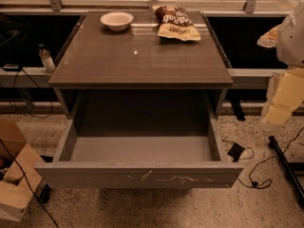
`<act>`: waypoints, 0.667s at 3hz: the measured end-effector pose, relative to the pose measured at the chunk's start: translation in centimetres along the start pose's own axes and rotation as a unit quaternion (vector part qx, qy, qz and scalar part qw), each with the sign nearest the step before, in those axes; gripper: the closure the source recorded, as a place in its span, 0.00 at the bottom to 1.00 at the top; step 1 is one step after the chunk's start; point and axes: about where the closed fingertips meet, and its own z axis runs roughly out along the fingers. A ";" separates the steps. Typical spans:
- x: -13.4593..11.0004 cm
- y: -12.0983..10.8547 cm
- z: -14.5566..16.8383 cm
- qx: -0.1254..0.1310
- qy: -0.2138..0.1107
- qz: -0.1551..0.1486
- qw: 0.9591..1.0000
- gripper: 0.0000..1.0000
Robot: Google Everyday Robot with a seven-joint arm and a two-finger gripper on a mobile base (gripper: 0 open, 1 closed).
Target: Close top drawer
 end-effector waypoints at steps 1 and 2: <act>0.0 0.0 0.0 0.000 0.000 0.000 1.000 0.00; 0.0 0.0 0.0 0.001 0.000 -0.001 1.000 0.18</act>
Offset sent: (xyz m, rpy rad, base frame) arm -0.0013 0.0014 -0.0035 -0.0004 0.0095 0.0088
